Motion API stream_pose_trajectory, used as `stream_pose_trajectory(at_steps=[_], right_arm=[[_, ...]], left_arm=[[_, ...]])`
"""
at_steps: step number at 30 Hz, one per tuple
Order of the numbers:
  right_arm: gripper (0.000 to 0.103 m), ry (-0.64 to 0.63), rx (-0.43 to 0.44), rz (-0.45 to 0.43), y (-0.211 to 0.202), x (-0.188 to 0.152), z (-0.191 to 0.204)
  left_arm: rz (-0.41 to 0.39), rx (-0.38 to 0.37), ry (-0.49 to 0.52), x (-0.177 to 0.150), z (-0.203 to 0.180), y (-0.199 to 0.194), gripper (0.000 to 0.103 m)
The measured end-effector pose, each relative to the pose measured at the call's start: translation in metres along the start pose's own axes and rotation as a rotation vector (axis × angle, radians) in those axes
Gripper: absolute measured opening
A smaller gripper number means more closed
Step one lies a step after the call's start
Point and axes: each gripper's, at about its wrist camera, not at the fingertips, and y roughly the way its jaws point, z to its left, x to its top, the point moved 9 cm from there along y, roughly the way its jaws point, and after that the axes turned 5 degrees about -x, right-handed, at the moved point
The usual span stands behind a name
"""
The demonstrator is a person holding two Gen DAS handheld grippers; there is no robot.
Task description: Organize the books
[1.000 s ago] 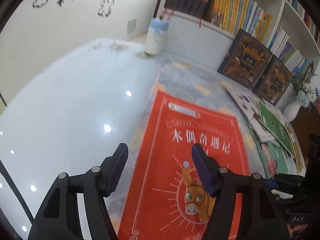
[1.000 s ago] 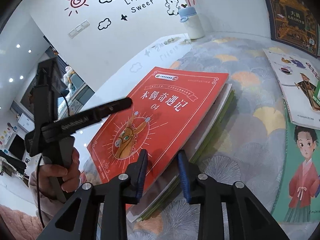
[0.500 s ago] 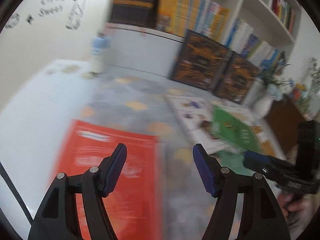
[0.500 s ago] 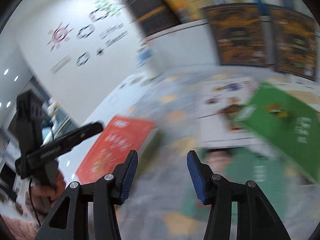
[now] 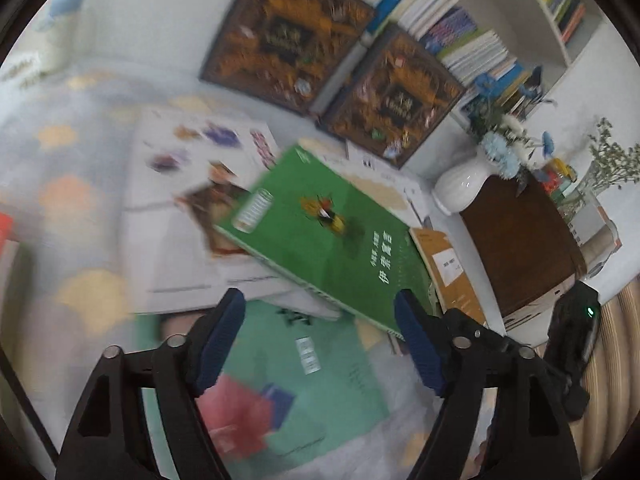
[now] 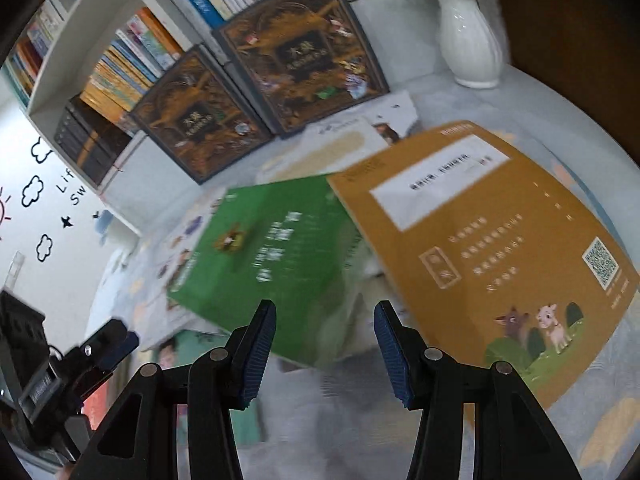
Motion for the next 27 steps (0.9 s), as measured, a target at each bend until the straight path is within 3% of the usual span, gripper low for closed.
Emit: stream_pose_trajectory(at_steps=[3, 7, 10, 13, 15, 17, 19, 22, 27], right_arm=[[0.049, -0.01, 0.012, 0.006, 0.008, -0.001, 0.0], [0.051, -0.041, 0.076, 0.051, 0.021, -0.012, 0.014], [0.051, -0.106, 0.101, 0.076, 0.023, -0.026, 0.035], [0.047, -0.215, 0.256, 0.187, 0.02, -0.06, 0.077], [0.047, -0.317, 0.286, 0.209, 0.011, -0.073, 0.097], [0.047, -0.385, 0.218, 0.142, 0.006, -0.058, 0.098], [0.047, -0.375, 0.167, 0.067, 0.005, -0.026, 0.09], [0.047, -0.252, 0.174, 0.03, 0.024, 0.03, 0.068], [0.047, -0.198, 0.071, 0.005, 0.073, 0.089, 0.041]], left_arm=[[0.036, -0.029, 0.004, -0.007, -0.012, 0.024, 0.076], [0.052, -0.029, 0.101, -0.014, -0.029, 0.033, 0.076], [0.055, -0.022, 0.063, -0.012, -0.022, 0.025, 0.076], [0.009, 0.03, 0.053, -0.003, -0.007, 0.01, 0.076], [-0.008, 0.053, 0.052, 0.004, 0.001, 0.006, 0.076], [-0.004, 0.038, 0.043, 0.008, 0.004, 0.007, 0.076], [-0.01, 0.032, 0.059, 0.009, 0.002, 0.008, 0.076], [0.005, 0.022, 0.104, 0.005, -0.008, 0.016, 0.076], [0.047, -0.013, 0.155, -0.003, -0.022, 0.029, 0.076]])
